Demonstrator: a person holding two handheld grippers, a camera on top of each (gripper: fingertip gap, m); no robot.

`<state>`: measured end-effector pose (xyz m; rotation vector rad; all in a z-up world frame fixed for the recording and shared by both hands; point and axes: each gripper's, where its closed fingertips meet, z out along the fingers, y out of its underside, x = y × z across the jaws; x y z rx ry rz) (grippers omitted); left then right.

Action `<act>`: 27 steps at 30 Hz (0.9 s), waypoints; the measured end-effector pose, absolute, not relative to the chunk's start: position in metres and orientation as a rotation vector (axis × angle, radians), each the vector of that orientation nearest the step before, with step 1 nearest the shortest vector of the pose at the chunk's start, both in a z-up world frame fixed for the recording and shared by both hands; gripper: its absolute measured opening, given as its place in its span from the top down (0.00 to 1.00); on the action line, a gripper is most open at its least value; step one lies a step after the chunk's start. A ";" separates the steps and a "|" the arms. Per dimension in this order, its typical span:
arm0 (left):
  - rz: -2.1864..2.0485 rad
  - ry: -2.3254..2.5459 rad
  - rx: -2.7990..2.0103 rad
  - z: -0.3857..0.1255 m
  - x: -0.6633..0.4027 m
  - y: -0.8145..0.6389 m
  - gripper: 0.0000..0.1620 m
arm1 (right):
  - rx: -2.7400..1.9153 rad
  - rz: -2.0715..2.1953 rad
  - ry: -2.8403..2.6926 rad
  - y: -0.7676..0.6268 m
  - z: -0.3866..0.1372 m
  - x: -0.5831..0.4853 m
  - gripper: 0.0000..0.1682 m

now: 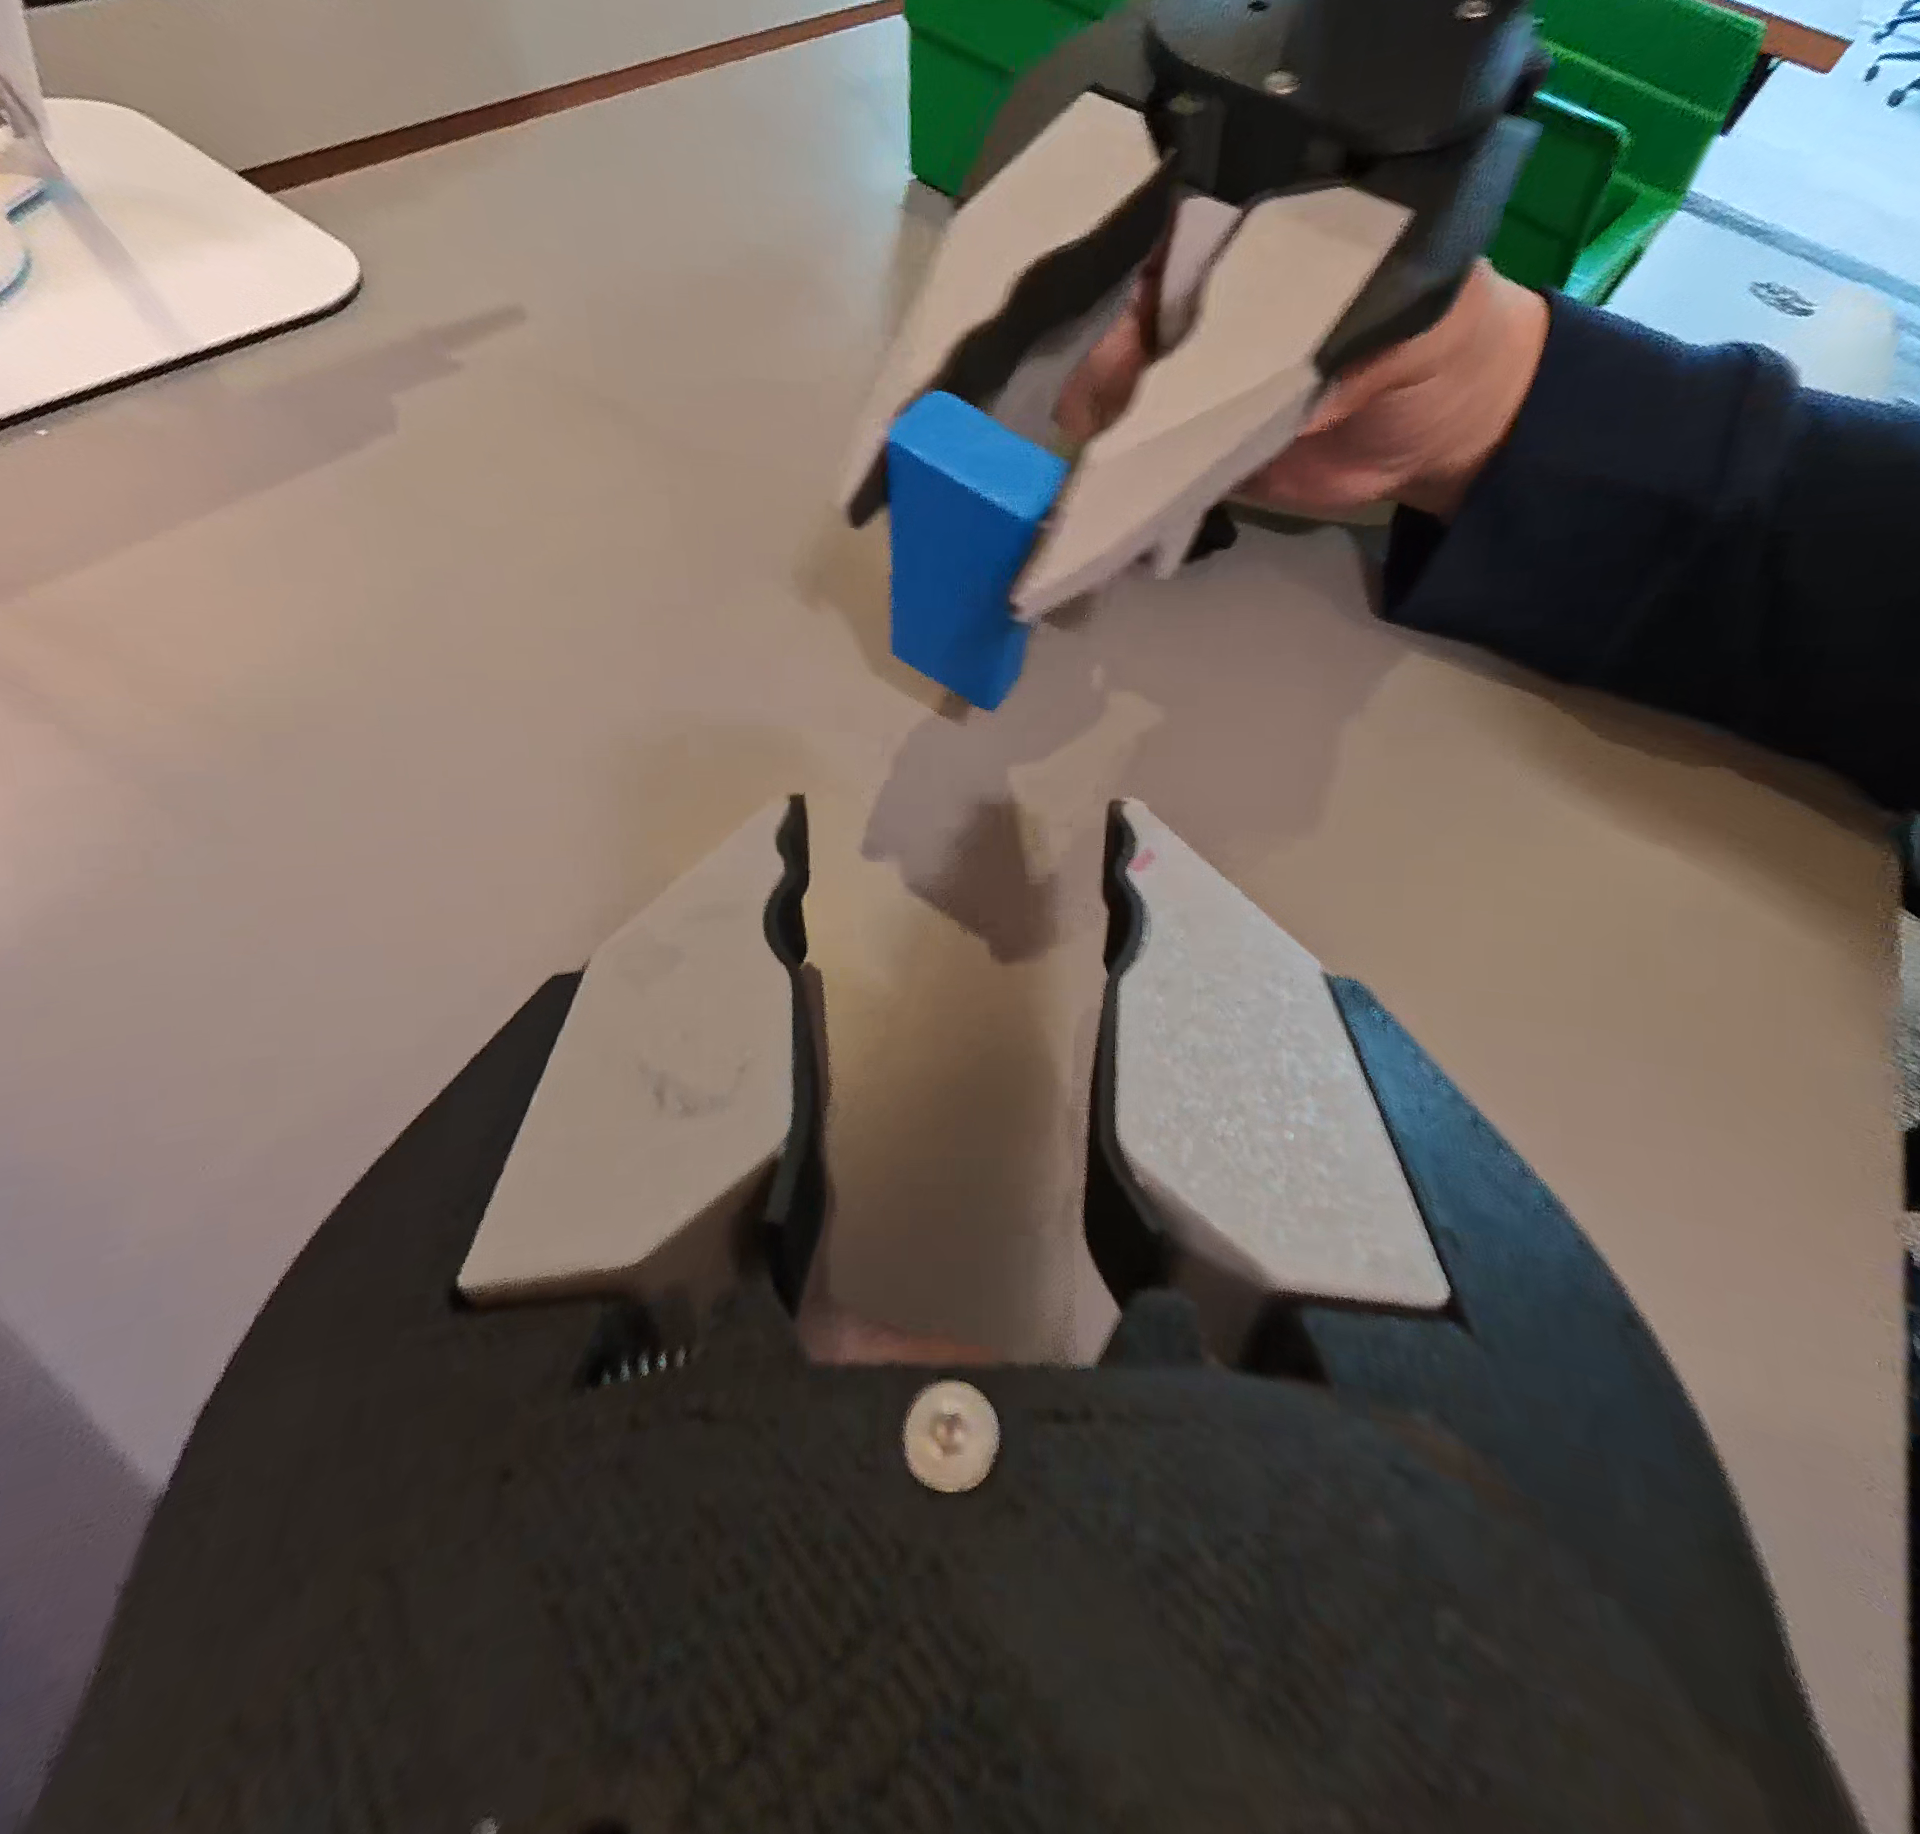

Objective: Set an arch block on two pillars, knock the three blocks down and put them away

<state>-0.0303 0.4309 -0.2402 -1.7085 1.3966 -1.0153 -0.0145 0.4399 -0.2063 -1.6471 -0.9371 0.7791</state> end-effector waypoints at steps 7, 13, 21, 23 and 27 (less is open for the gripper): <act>-1.107 1.529 -1.601 -0.237 -0.009 0.413 0.64 | -1.464 0.928 -0.941 0.414 -0.168 -0.037 0.82; -1.206 1.483 -1.472 -0.217 -0.005 0.402 0.71 | -1.476 0.956 -0.946 0.410 -0.171 -0.043 0.82; -1.205 1.509 -1.436 -0.216 -0.006 0.397 0.80 | -1.513 0.909 -0.964 0.410 -0.176 -0.041 0.82; -1.200 1.512 -1.433 -0.217 -0.006 0.397 0.80 | -1.513 0.892 -0.968 0.409 -0.176 -0.041 0.82; -1.198 1.514 -1.424 -0.216 -0.006 0.396 0.80 | -1.515 0.882 -0.973 0.408 -0.176 -0.041 0.82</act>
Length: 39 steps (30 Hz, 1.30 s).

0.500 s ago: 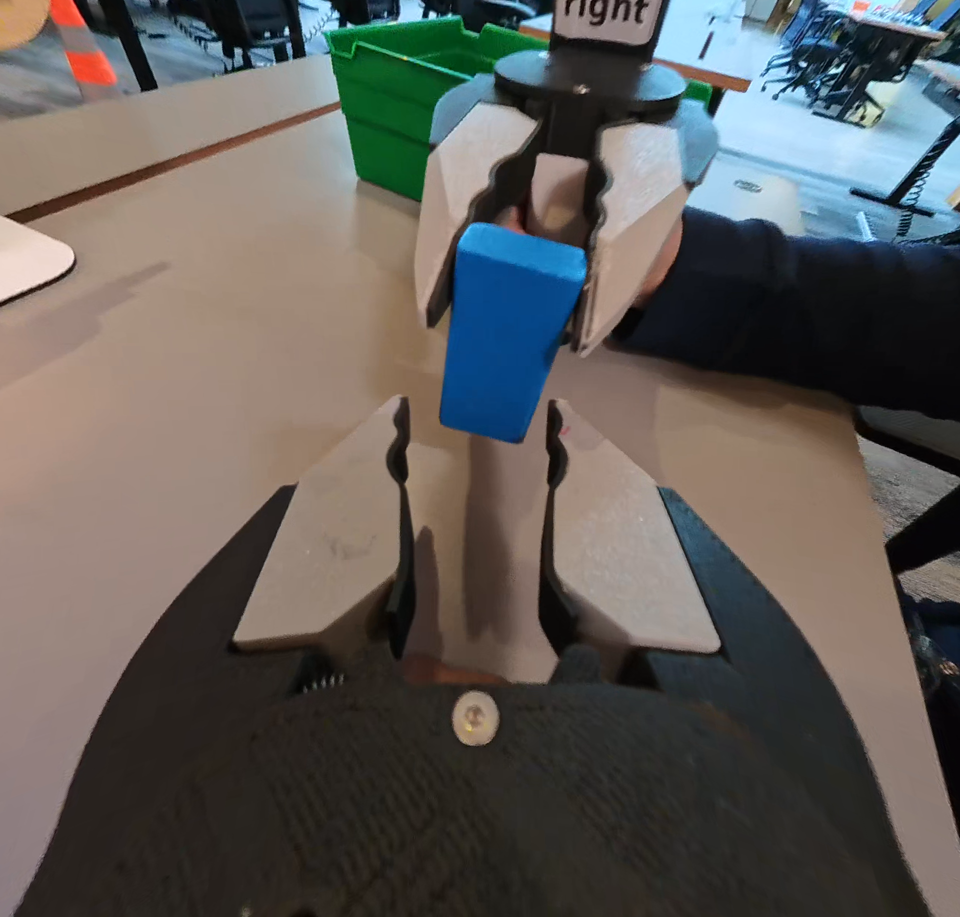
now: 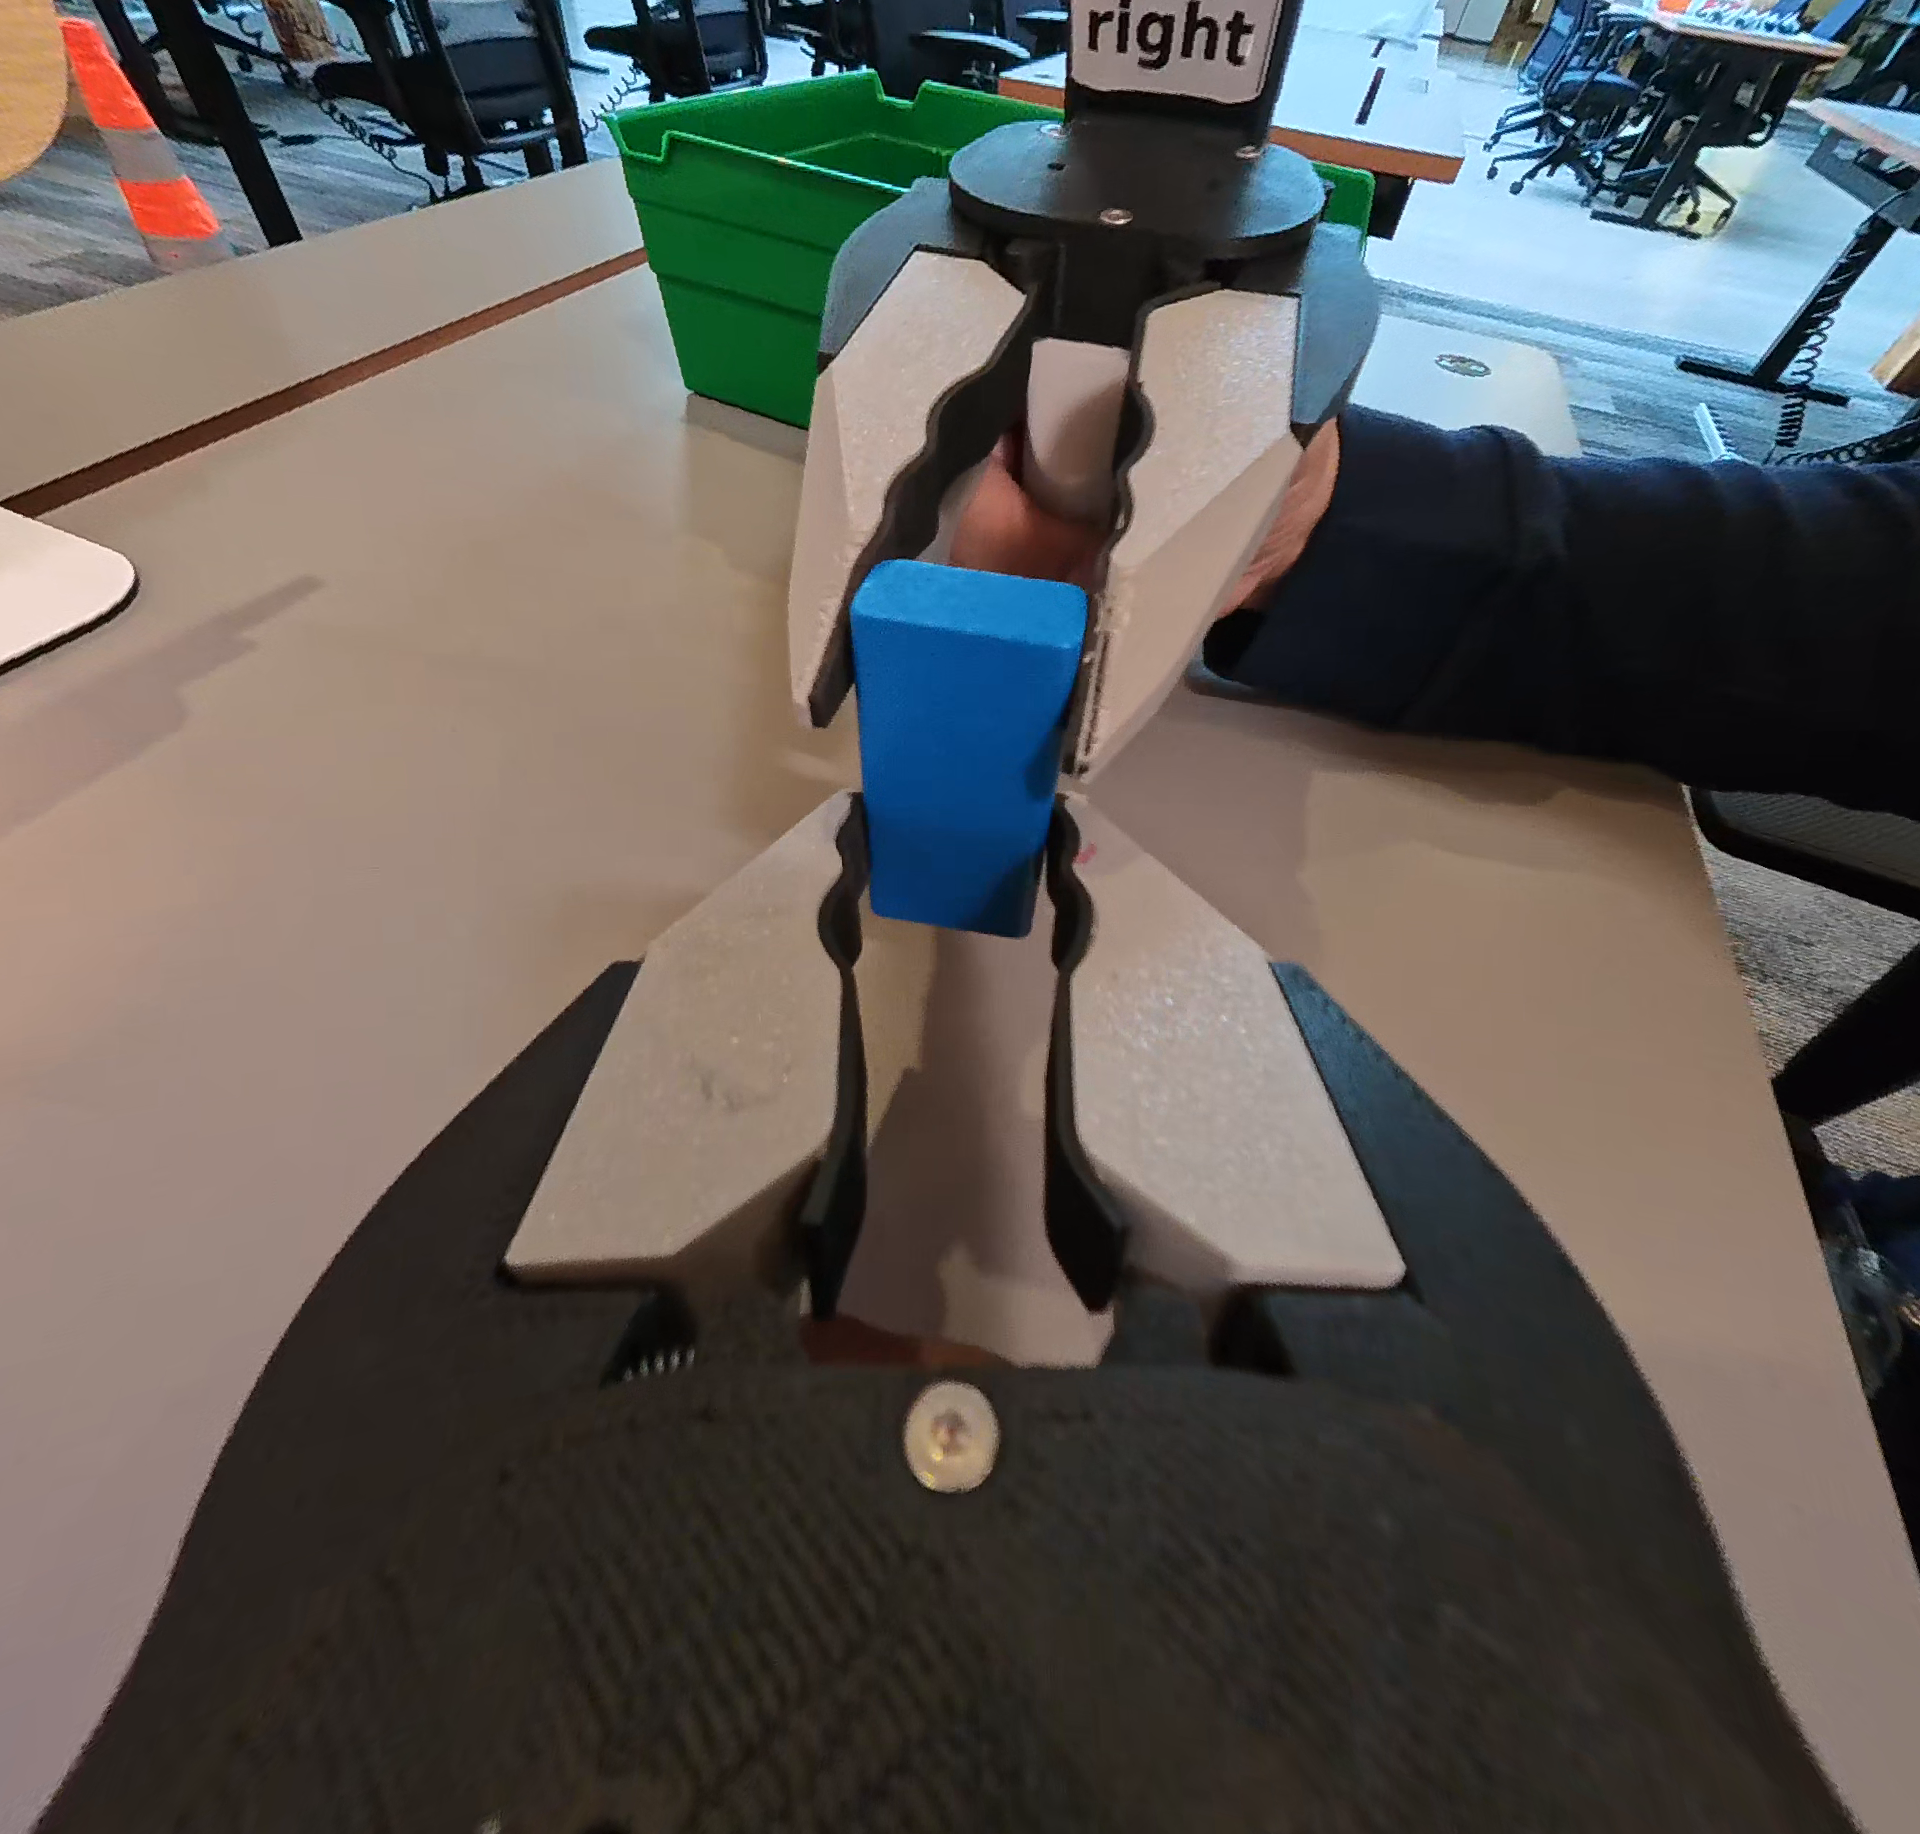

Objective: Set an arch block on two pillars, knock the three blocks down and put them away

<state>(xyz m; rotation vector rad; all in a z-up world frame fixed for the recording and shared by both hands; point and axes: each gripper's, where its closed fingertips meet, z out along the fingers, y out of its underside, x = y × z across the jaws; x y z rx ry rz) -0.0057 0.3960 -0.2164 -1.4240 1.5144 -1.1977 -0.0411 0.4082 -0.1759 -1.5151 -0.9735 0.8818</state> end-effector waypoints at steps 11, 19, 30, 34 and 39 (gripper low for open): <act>-1.206 1.531 -1.422 -0.217 -0.006 0.392 0.80 | -1.503 0.889 -0.975 0.405 -0.171 -0.043 0.83; -1.213 1.539 -1.435 -0.219 -0.006 0.391 0.80 | -1.509 0.875 -0.991 0.404 -0.173 -0.043 0.82; -1.221 1.496 -1.580 -0.228 -0.011 0.403 0.57 | -1.616 0.748 -0.923 0.426 -0.191 -0.005 0.83; -1.181 1.497 -1.596 -0.231 -0.013 0.406 0.57 | -1.706 0.636 -0.908 0.441 -0.211 0.012 0.83; -1.172 1.491 -1.615 -0.232 -0.014 0.408 0.59 | -1.750 0.542 -0.942 0.453 -0.227 0.010 0.83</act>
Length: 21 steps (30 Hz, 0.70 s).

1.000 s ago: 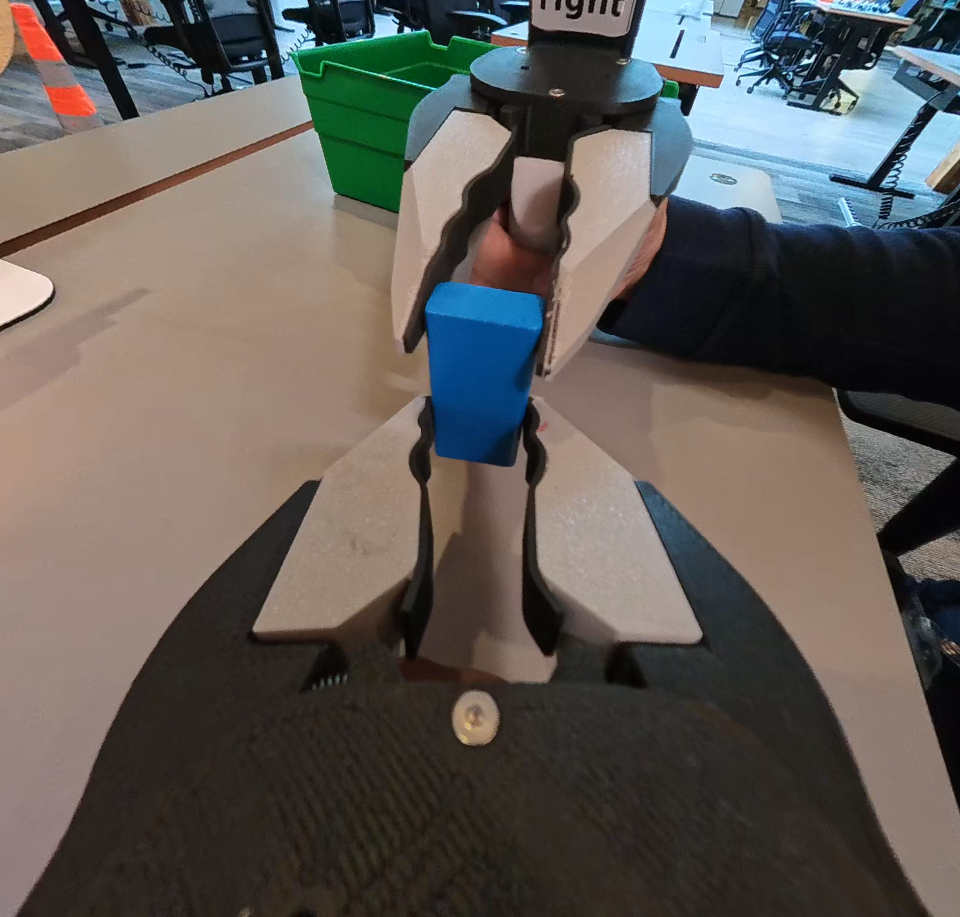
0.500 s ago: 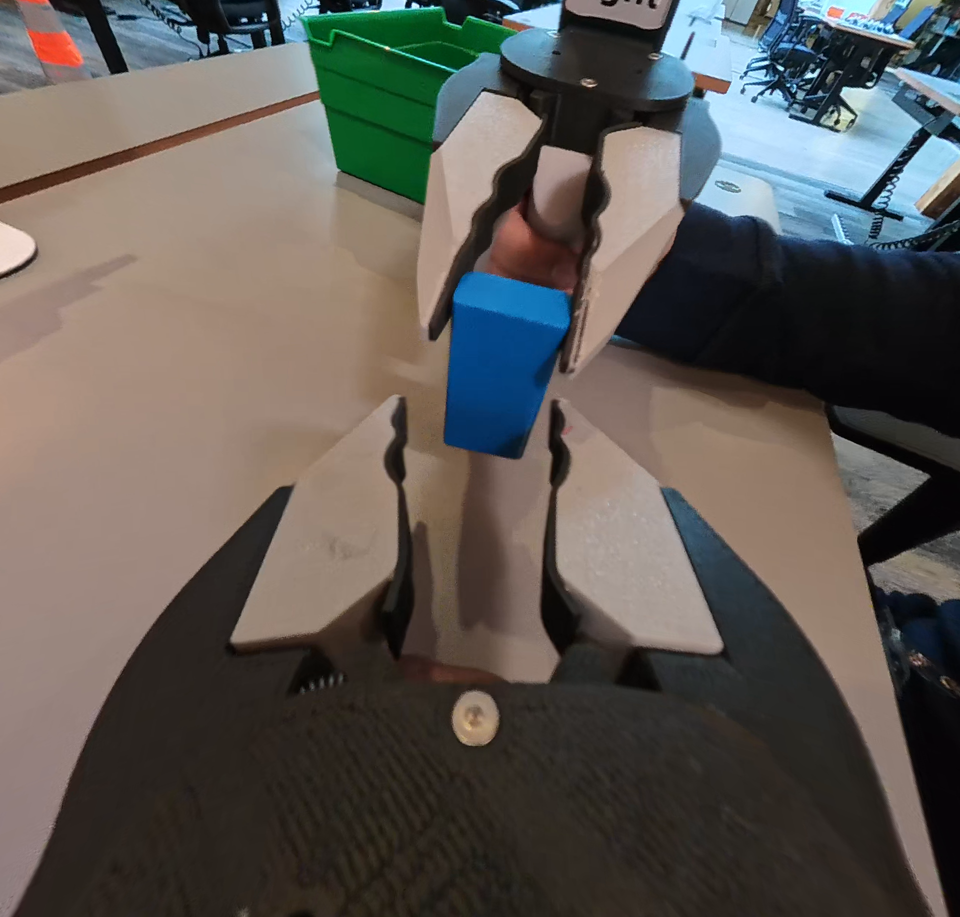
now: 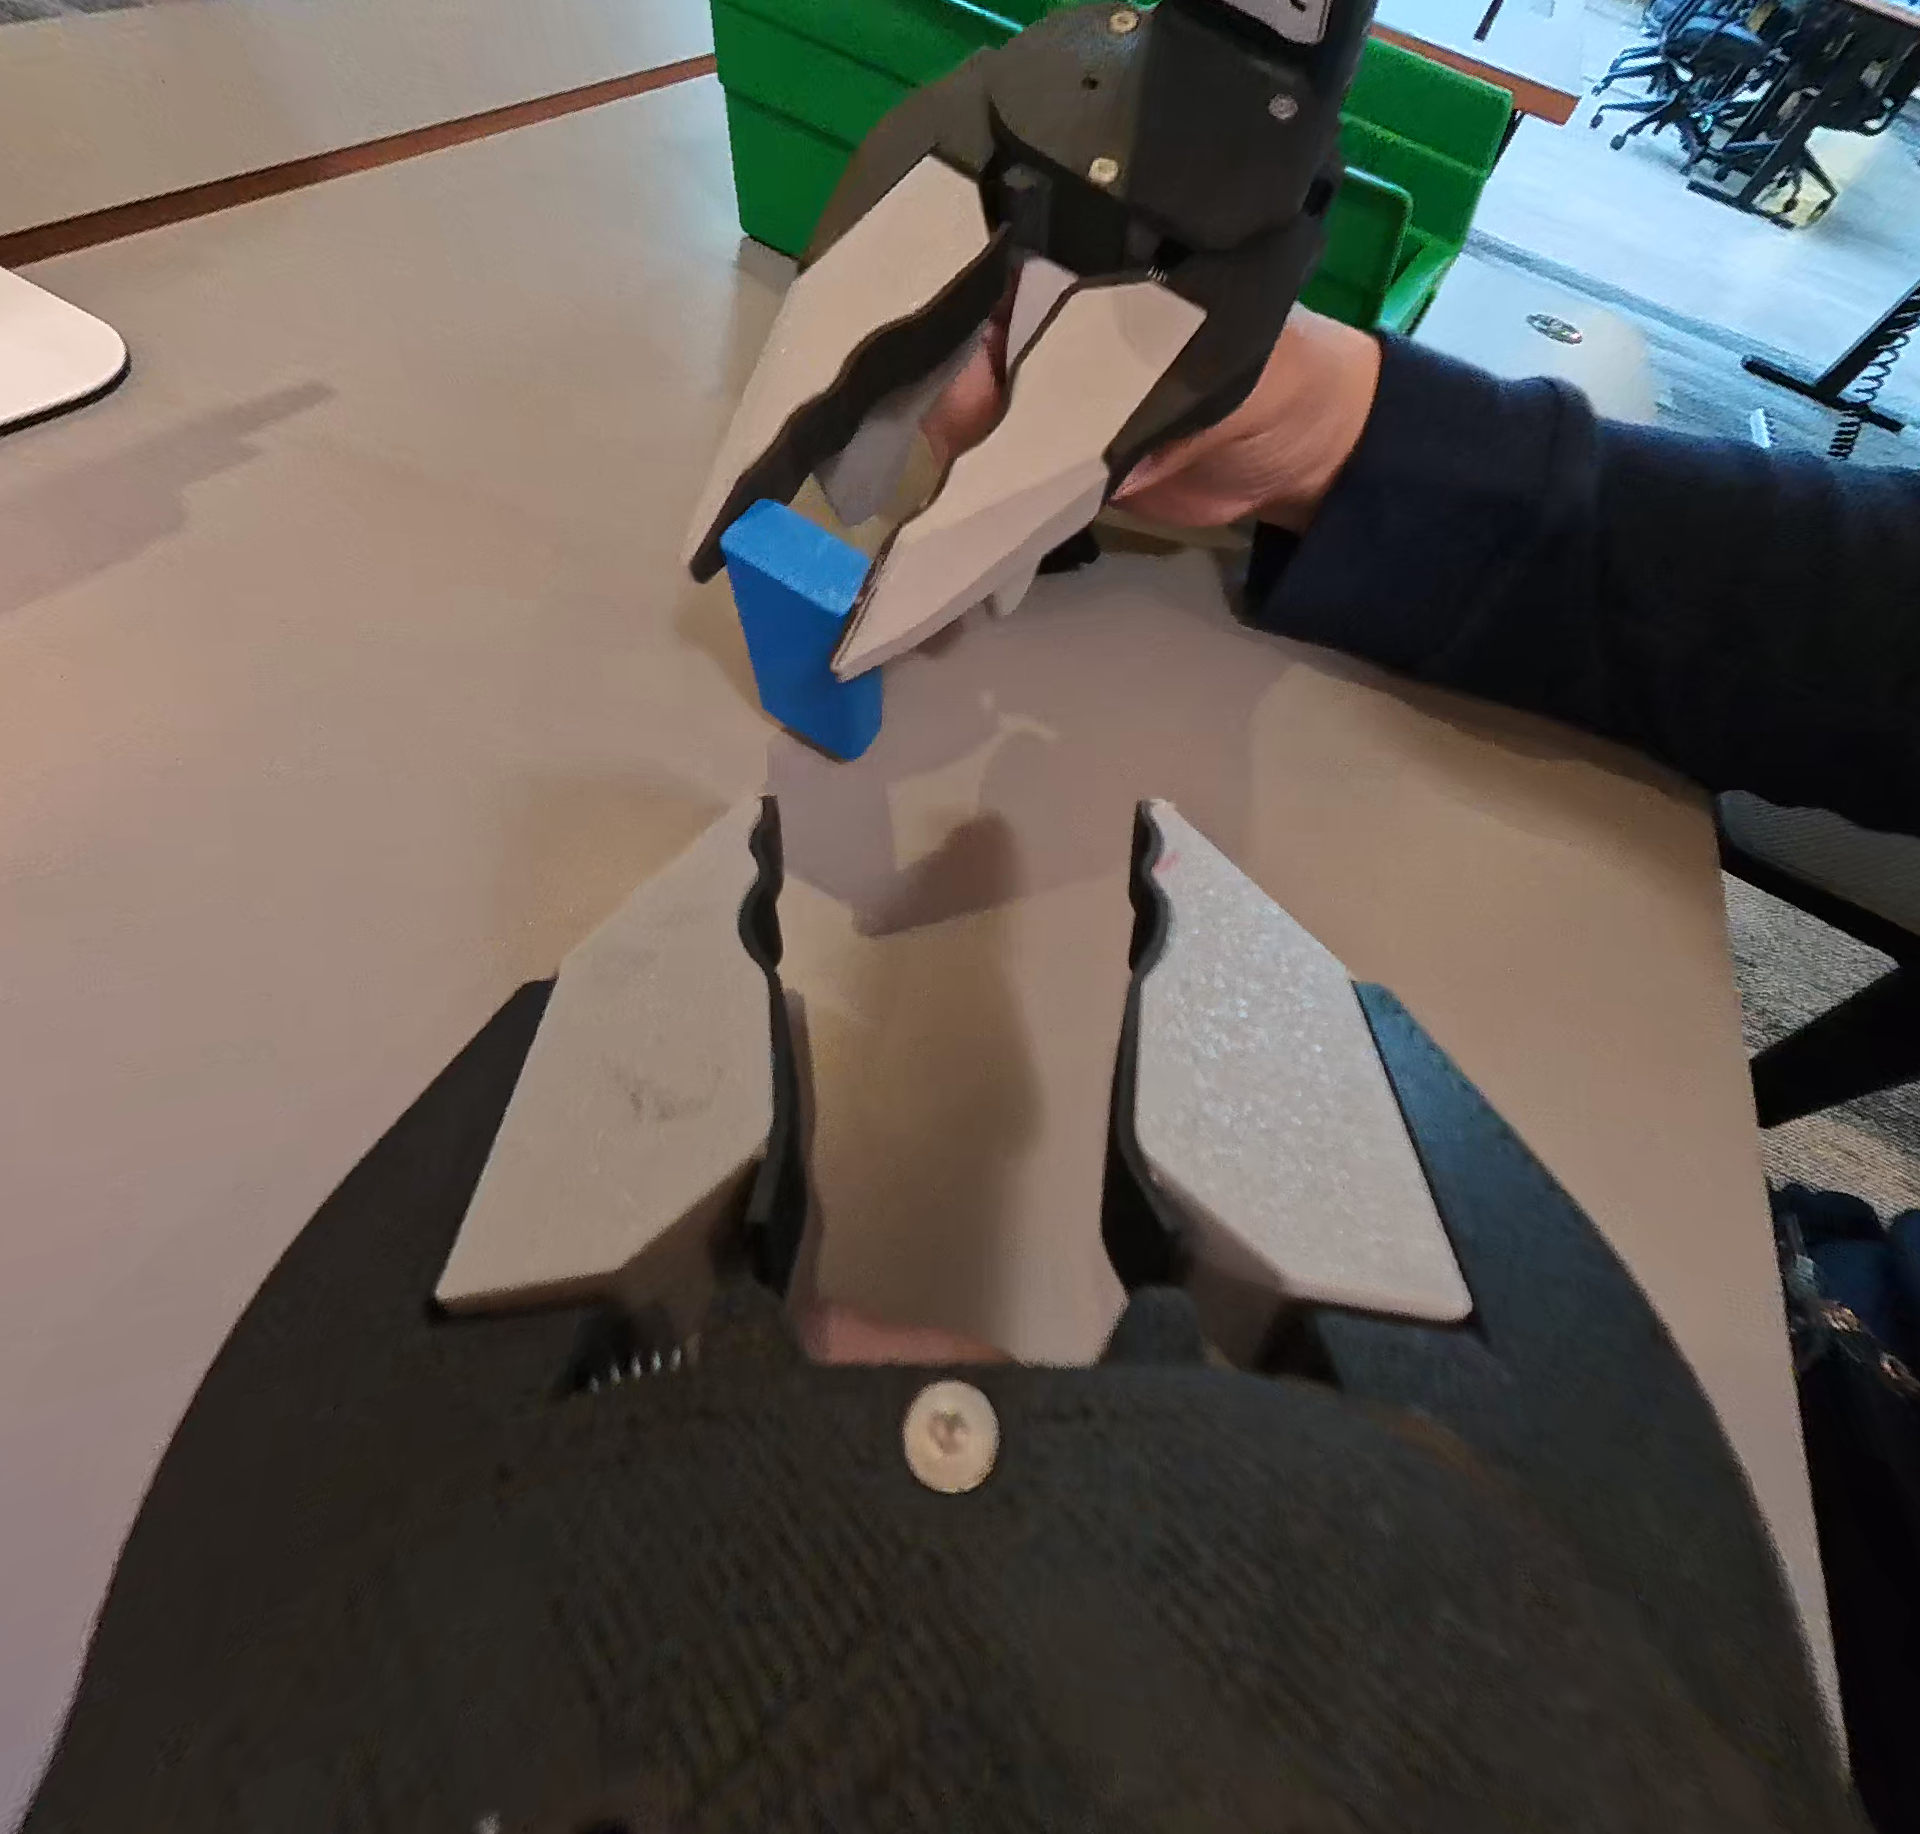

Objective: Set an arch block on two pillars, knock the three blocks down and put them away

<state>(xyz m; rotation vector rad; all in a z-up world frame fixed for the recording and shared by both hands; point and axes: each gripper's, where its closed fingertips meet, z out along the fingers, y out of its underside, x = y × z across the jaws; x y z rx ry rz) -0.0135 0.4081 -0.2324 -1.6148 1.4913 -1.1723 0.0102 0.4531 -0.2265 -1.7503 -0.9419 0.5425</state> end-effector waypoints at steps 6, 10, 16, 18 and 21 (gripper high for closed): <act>-1.166 1.500 -1.614 -0.233 -0.014 0.407 0.61 | -1.746 0.495 -0.975 0.456 -0.229 0.006 0.82; -1.164 1.502 -1.613 -0.234 -0.014 0.406 0.61 | -1.775 0.506 -0.981 0.454 -0.233 0.012 0.83; -1.178 1.492 -1.617 -0.233 -0.016 0.406 0.61 | -1.779 0.532 -0.964 0.451 -0.232 0.020 0.82; -1.181 1.492 -1.618 -0.233 -0.016 0.406 0.61 | -1.777 0.538 -0.948 0.451 -0.231 0.022 0.81; -1.180 1.498 -1.619 -0.233 -0.016 0.405 0.61 | -1.784 0.540 -0.936 0.452 -0.231 0.025 0.80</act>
